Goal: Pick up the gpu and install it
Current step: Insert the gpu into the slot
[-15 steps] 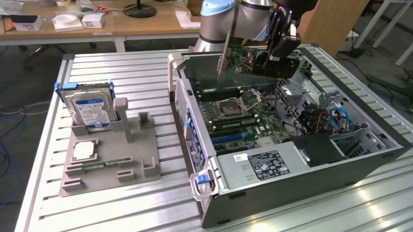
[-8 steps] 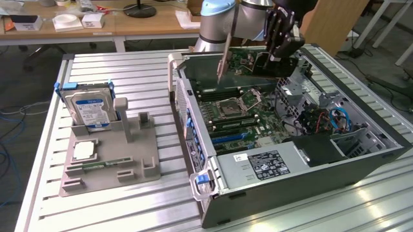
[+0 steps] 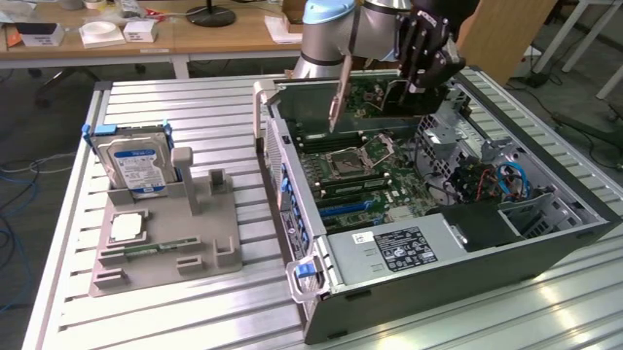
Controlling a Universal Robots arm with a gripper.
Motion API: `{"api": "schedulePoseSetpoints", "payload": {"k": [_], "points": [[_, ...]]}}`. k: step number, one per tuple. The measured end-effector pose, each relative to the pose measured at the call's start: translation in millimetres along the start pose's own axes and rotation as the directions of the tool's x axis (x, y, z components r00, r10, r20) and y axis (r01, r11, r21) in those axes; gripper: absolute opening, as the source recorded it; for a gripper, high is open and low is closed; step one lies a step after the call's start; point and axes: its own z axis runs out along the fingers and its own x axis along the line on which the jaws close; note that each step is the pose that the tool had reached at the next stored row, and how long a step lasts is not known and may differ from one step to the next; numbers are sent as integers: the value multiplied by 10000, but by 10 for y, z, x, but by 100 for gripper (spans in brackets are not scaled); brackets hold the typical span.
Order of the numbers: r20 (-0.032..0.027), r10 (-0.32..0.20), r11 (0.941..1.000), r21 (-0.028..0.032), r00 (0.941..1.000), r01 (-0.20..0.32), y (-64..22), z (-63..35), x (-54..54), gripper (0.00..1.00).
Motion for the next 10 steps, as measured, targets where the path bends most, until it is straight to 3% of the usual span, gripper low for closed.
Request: {"api": "schedulePoseSetpoints", "payload": {"k": [4, 10], "points": [[-8, -570, 9984, -8, 9984, 570, 0, 2, 0, 27], [-7, -574, 9984, -8, 9984, 574, -1, 55, 2, 27]]}}
